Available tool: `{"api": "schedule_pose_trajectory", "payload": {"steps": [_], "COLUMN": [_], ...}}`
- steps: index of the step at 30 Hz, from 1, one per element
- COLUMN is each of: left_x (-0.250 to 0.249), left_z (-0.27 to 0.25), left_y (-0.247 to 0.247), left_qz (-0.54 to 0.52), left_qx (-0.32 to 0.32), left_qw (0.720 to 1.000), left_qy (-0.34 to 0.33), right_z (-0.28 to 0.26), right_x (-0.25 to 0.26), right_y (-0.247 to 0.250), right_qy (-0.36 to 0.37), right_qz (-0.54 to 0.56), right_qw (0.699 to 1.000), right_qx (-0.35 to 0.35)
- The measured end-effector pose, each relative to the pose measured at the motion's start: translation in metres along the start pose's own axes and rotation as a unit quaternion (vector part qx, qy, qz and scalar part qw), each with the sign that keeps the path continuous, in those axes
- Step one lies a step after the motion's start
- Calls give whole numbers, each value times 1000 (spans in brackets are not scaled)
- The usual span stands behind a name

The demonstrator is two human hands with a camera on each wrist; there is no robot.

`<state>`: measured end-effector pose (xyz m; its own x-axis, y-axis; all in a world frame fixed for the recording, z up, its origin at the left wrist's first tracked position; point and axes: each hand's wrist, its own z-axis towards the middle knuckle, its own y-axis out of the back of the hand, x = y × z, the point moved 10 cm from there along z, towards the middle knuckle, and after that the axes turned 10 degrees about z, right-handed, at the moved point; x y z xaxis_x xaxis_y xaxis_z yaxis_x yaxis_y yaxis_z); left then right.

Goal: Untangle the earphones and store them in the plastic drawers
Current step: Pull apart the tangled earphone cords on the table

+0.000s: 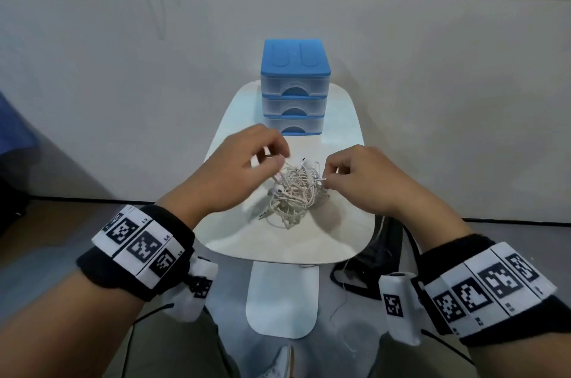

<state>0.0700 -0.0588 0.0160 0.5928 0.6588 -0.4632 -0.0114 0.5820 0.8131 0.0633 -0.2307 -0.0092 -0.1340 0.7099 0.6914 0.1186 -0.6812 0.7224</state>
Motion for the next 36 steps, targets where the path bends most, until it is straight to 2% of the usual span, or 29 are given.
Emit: {"api": "schedule_pose_trajectory", "payload": {"steps": [1, 2, 3, 5, 6, 9, 18, 24, 32, 36], "left_x": [12, 25, 35, 44, 42, 31, 16, 16, 13, 12], "left_z": [3, 4, 3, -1, -3, -3, -1, -6, -6, -7], "left_y": [3, -1, -12, -36, -44, -56, -43, -48, -52, -53], "left_qz": [23, 55, 79, 64, 41, 5, -58, -113, -144, -151], "left_qx": [-15, 11, 64, 156, 177, 185, 87, 92, 102, 106], "left_qw": [998, 992, 981, 961, 957, 957, 968, 960, 955, 952], "left_qy": [56, 115, 164, 219, 228, 225, 229, 237, 240, 245], "right_z": [0, -1, -1, -3, -3, -4, -8, -15, -21, -20], "right_x": [3, 6, 9, 13, 14, 13, 10, 9, -4, 0], "right_y": [-1, -1, -1, 0, 0, 1, -7, -23, -18, -29], "right_qy": [6, 14, 22, 29, 28, 24, 25, 15, -48, -33], "right_qz": [4, 7, 8, 9, 7, 0, -13, 7, 66, 94], "right_qw": [1000, 1000, 1000, 1000, 1000, 1000, 999, 1000, 994, 995], "right_qx": [2, 5, 5, 4, 4, -4, -24, 3, -69, -27]}}
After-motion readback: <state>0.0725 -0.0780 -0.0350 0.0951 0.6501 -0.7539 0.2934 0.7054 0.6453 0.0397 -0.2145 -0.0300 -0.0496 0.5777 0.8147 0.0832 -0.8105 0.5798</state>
